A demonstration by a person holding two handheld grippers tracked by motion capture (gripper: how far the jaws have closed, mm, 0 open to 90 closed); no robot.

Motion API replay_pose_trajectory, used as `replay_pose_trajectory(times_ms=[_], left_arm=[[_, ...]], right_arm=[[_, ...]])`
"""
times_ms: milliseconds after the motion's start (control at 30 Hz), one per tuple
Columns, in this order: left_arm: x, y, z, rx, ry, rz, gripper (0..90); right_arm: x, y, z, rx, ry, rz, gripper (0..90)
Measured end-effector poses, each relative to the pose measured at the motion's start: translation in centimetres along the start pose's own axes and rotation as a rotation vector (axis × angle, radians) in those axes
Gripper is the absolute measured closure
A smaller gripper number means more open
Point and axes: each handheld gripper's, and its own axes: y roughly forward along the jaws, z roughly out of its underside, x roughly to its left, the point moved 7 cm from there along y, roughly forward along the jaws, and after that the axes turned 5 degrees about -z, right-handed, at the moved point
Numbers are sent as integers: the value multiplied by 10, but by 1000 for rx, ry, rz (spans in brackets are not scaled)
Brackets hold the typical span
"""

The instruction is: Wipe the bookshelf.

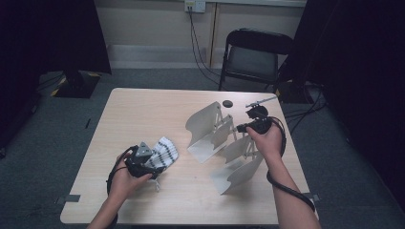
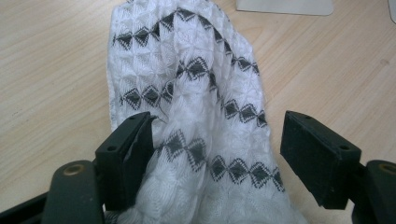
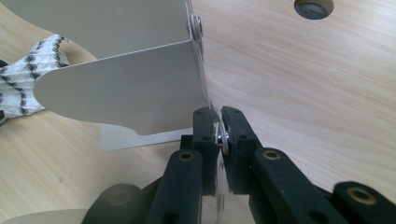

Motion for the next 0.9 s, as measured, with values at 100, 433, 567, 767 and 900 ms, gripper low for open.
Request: replay_pose_trajectory(times_ms=[100, 433, 567, 767, 900], left_arm=[[0, -1, -1, -4, 0, 1, 253], [3, -1, -2, -3, 0, -4, 253], [2, -2, -2, -5, -16, 3, 253], [4, -3, -1, 1, -9, 3, 253], [5, -3, -2, -3, -8, -2, 252]], right_arm=[[2, -1, -1, 5, -2, -5, 848], [6, -8, -3, 4, -22, -20, 850], [9, -12, -5, 7, -35, -23, 850], [11, -20, -3, 9, -38, -67, 849], [15, -24, -2, 16, -58, -88, 848]])
